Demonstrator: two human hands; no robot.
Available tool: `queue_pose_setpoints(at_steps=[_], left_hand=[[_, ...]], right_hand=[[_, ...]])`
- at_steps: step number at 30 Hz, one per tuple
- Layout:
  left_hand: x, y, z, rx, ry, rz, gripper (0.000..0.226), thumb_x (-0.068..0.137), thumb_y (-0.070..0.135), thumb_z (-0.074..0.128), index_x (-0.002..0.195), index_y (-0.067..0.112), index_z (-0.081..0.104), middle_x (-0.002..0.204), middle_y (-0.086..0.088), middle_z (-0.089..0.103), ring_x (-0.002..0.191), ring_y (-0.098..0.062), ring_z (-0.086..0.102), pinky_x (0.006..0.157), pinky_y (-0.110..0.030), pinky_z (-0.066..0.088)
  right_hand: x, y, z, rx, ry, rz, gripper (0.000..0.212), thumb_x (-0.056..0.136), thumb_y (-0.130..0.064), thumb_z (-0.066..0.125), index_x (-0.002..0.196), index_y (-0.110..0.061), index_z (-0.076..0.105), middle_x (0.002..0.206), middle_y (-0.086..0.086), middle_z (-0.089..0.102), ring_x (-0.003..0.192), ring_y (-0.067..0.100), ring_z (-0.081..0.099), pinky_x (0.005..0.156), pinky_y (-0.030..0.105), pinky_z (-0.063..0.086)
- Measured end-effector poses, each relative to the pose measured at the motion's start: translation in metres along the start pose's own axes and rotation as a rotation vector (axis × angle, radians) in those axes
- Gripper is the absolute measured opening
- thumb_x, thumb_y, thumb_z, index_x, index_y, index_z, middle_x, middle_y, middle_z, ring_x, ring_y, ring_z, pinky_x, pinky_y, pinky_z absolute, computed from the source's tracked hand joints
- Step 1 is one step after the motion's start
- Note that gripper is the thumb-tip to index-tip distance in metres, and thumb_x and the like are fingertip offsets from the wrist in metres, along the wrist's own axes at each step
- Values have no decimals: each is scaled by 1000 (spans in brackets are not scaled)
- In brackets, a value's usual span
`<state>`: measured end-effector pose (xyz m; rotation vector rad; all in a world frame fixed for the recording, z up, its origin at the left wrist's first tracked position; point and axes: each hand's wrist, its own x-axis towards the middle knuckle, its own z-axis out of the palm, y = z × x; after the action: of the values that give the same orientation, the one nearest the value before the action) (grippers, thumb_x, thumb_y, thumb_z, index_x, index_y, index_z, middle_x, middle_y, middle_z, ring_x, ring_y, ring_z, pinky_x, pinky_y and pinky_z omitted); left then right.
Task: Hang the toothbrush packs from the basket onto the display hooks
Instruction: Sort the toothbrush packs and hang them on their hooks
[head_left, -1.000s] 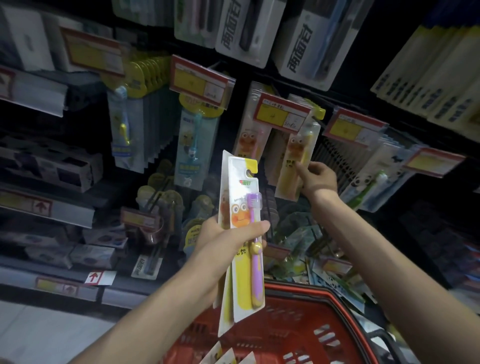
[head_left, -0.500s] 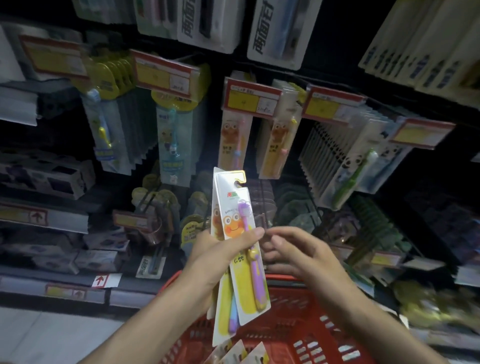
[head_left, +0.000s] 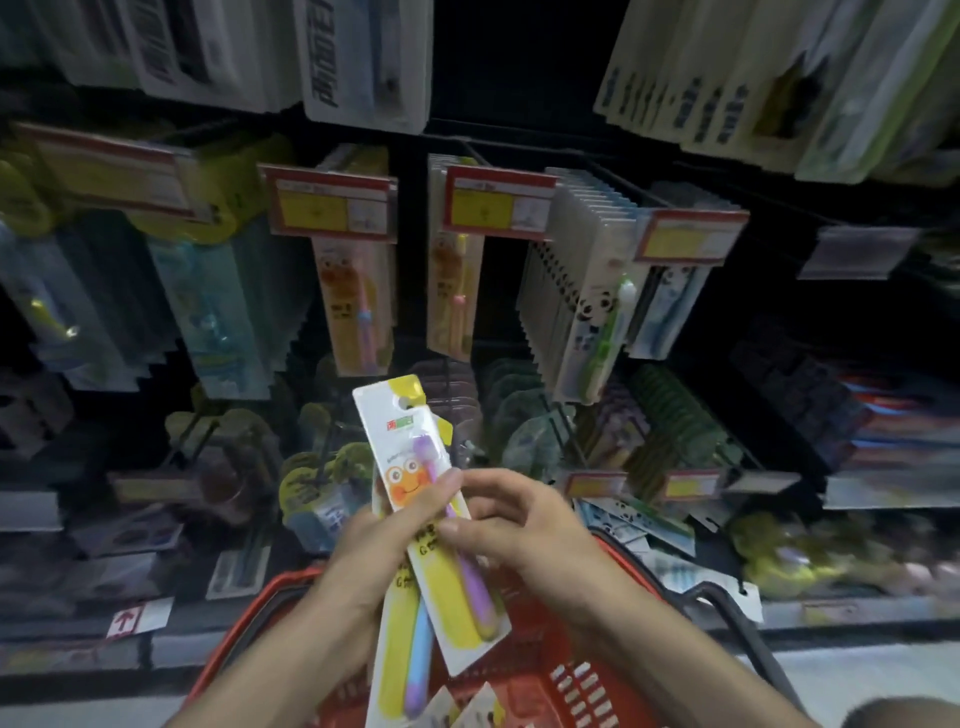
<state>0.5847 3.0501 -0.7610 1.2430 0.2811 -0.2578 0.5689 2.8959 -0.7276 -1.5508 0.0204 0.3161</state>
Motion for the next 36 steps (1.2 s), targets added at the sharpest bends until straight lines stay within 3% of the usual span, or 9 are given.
queue_pose_setpoints(at_steps=[2, 4, 8, 11, 14, 21, 28, 31, 36], left_hand=[[1, 3, 0, -11, -11, -13, 31, 84, 30, 85, 106, 10, 78, 109, -21, 78, 98, -38, 75, 93, -48, 58], [2, 7, -3, -28, -39, -28, 36, 87, 25, 81, 116, 5, 74, 111, -22, 77, 83, -29, 76, 75, -35, 60], [-9, 23, -4, -118, -82, -25, 25, 92, 18, 75, 113, 4, 75, 102, -23, 78, 66, -27, 77, 51, -27, 59], [-14, 30, -3, -90, -60, 29, 26, 92, 19, 75, 113, 5, 76, 101, -22, 79, 80, -36, 79, 58, -34, 64], [-13, 35, -9, -101, 1, 46, 35, 86, 23, 81, 111, -1, 75, 97, -24, 78, 77, -32, 77, 66, -37, 66], [-19, 51, -26, -64, 23, 154, 37, 86, 28, 81, 113, 4, 75, 96, -16, 81, 87, -33, 79, 78, -43, 66], [-26, 64, -39, -82, 42, 189, 30, 87, 26, 80, 111, 8, 75, 93, -15, 81, 86, -32, 80, 89, -52, 63], [-31, 66, -43, -64, 41, 200, 28, 86, 26, 81, 108, 9, 77, 92, -15, 81, 86, -35, 79, 89, -55, 62], [-36, 69, -47, -105, 5, 174, 29, 86, 26, 80, 106, 7, 77, 92, -16, 81, 89, -36, 78, 84, -49, 64]], right_hand=[[0, -1, -2, 14, 25, -19, 30, 89, -8, 79, 118, -16, 74, 102, 26, 69, 92, 29, 73, 73, 25, 57], [0, -1, -6, 39, 64, -21, 27, 91, -9, 77, 117, -17, 75, 109, 22, 72, 100, 29, 75, 77, 29, 59], [2, 0, -11, 50, 156, -8, 26, 90, -10, 77, 114, -18, 74, 96, 4, 76, 93, 23, 77, 74, 32, 59], [2, 0, -11, 1, 195, -29, 24, 93, -11, 74, 115, -19, 71, 103, 3, 79, 96, 23, 77, 86, 42, 59], [4, -2, -10, -19, 226, -58, 23, 94, -10, 73, 115, -17, 69, 102, 3, 80, 96, 23, 77, 91, 46, 59], [19, -19, -8, -108, 302, -160, 22, 94, -12, 74, 114, -21, 70, 98, -1, 80, 89, 12, 76, 69, 19, 54], [50, -49, -4, -193, 414, -269, 21, 94, -13, 74, 113, -20, 70, 95, -1, 80, 87, 10, 76, 74, 25, 54], [68, -70, -4, -228, 431, -293, 20, 94, -10, 73, 112, -19, 70, 95, -3, 78, 79, 3, 73, 66, 16, 53], [98, -96, 0, -249, 431, -278, 20, 96, -10, 70, 116, -14, 73, 101, 2, 78, 86, 11, 74, 68, 18, 54]])
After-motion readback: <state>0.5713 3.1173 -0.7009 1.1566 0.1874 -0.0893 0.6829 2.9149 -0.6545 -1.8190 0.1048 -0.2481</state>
